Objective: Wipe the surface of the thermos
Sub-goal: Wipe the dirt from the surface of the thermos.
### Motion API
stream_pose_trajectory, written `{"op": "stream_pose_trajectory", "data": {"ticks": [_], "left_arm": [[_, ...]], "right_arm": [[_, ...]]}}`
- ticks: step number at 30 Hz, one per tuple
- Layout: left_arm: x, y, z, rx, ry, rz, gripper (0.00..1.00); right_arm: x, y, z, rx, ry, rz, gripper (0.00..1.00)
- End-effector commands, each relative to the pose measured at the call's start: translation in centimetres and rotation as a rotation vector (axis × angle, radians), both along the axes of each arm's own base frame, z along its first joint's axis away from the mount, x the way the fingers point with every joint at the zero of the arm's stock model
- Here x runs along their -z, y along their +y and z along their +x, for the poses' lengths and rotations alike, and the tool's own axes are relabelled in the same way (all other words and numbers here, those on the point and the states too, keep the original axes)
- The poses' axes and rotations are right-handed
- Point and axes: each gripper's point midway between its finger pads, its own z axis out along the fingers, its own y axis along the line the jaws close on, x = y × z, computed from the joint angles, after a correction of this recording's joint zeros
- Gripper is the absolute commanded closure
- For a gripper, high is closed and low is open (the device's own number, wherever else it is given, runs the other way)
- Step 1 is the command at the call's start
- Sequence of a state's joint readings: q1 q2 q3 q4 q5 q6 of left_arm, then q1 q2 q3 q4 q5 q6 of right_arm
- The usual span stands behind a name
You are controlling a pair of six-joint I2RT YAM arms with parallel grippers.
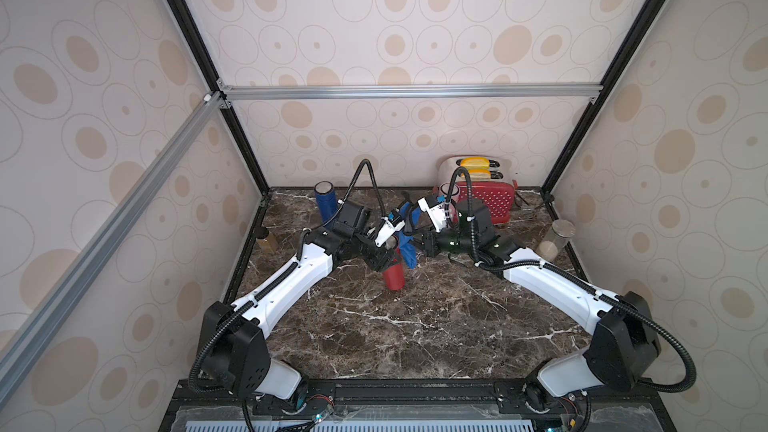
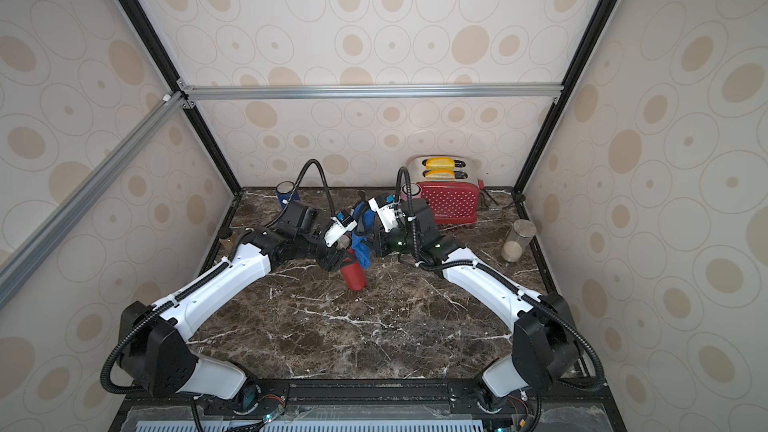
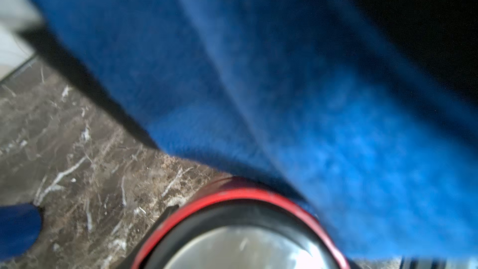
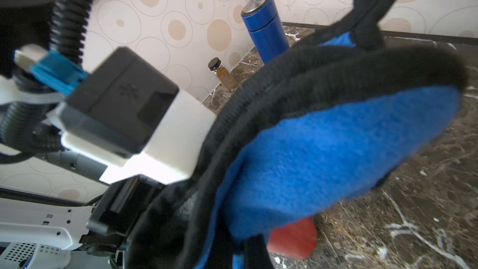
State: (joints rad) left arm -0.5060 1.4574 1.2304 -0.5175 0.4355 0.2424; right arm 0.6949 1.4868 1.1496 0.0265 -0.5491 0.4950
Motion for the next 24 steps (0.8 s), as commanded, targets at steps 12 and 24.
{"op": "stream_pose_trajectory", "data": {"ticks": [12, 24], "left_arm": [[-2.2, -1.6, 1.8, 0.079, -0.152, -0.028, 1.00], [-1.1, -0.6, 0.8, 0.043, -0.129, -0.021, 1.00]], "right_arm": [[12.1, 2.2, -1.1, 0.008, 0.176, -0.018, 1.00], [18.7, 2.3, -0.8, 0.010, 0.241, -0.090, 1.00]]}}
